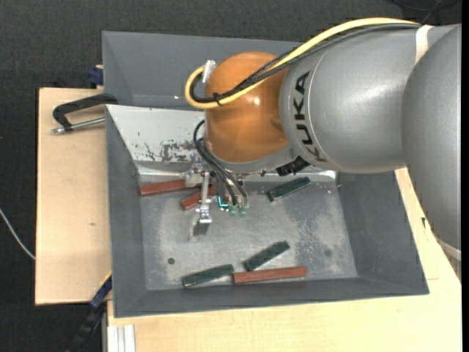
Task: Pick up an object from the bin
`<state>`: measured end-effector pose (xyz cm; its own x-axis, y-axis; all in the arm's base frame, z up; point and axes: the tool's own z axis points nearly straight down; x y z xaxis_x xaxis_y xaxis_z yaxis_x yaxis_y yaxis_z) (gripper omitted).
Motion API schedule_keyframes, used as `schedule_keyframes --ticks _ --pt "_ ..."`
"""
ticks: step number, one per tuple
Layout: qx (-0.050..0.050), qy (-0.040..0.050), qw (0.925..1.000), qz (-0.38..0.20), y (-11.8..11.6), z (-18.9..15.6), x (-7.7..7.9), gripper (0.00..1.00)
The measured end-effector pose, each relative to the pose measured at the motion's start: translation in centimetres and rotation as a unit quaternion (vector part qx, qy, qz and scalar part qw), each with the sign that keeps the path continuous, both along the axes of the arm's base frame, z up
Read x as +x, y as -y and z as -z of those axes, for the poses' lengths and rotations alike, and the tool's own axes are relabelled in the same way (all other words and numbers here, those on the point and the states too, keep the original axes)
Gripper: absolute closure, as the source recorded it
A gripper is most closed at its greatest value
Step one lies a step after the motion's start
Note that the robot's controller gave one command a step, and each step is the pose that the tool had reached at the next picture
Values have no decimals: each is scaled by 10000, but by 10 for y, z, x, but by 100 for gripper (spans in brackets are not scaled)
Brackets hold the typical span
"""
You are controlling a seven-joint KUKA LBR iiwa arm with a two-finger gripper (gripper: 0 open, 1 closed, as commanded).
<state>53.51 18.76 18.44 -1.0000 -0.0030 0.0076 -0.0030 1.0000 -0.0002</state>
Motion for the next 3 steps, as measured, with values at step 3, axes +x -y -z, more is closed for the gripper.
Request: schedule_keyframes --ticks 3 --pt "7 58 9999 85 52 47 47 0"
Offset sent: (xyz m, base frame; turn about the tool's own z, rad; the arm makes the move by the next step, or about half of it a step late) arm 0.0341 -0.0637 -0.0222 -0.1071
